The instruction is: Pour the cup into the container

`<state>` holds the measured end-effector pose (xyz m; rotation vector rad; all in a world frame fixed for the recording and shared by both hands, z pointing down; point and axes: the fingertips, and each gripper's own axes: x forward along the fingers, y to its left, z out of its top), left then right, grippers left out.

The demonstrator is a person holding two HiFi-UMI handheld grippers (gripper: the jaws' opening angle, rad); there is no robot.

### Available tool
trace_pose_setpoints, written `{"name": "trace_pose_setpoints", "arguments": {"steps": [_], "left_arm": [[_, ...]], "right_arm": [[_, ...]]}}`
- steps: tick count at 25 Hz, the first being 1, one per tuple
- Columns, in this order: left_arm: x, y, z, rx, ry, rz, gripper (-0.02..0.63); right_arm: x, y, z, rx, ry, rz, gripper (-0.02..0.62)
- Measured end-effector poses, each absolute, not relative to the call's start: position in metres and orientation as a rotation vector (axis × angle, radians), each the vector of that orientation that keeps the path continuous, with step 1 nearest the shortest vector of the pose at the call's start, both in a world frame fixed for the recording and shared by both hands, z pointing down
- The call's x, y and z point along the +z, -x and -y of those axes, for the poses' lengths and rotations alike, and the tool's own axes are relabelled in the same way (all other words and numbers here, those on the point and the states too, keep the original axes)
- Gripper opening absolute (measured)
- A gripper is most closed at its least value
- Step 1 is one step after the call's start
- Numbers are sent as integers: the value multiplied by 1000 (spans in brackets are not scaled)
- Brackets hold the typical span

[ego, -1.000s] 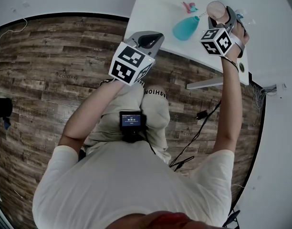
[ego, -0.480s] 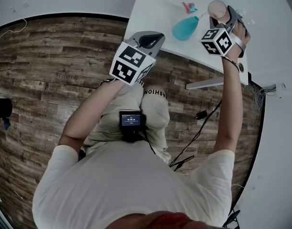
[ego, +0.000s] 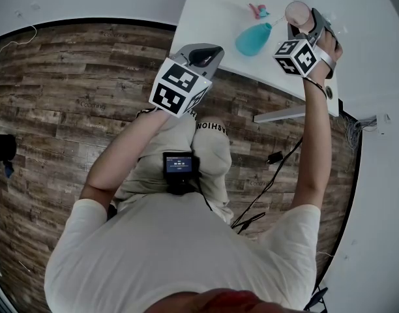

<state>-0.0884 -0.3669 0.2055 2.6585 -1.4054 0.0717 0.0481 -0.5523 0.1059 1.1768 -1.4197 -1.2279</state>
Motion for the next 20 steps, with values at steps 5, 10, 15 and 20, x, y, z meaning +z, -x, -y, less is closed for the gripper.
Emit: {"name": "trace_pose_setpoints", "arguments": {"steps": [5, 10, 15, 20], "left_arm": [[207, 89, 368, 75, -2653, 1406, 11], [208, 89, 366, 77, -2652, 1405, 11], [207, 89, 366, 78, -2653, 1406, 11], [208, 90, 365, 77, -2654, 1408, 11]], "right_arm": [[104, -47, 552, -1251, -1173, 1413, 371], [101, -44, 549, -1272, -1169, 1405, 371], [98, -40, 547, -1293, -1164, 1396, 371], [96, -38, 545, -1312, -1161, 1377, 371]]}}
